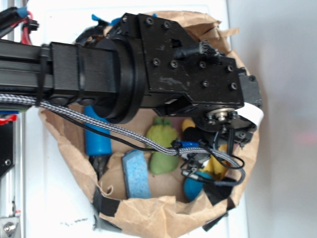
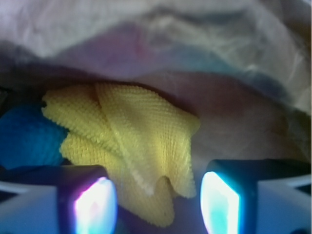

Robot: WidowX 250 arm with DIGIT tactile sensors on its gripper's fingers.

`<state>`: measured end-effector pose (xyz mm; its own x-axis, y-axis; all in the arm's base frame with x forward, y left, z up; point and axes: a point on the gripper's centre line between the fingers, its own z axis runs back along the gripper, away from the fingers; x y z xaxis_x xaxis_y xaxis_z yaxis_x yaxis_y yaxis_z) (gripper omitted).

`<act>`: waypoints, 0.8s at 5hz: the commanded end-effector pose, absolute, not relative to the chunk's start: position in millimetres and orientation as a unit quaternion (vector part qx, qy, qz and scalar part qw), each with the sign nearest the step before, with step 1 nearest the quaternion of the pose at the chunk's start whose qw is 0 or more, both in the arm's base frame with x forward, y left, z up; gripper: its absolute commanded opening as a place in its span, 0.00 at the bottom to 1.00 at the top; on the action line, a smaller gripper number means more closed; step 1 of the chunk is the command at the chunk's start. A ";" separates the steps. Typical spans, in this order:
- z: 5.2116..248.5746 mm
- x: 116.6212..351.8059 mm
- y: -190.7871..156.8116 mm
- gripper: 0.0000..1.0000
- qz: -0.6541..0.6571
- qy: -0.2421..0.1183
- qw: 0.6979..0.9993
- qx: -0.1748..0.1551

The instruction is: Grab the yellow cloth.

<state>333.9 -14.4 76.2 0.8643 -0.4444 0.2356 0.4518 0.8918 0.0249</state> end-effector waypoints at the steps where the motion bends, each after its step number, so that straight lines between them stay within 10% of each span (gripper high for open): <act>1: 92.1 347.0 -14.4 1.00 -0.232 -0.148 0.961 -0.008; 4: 80.2 350.5 -23.7 1.00 -0.255 -0.164 0.953 0.005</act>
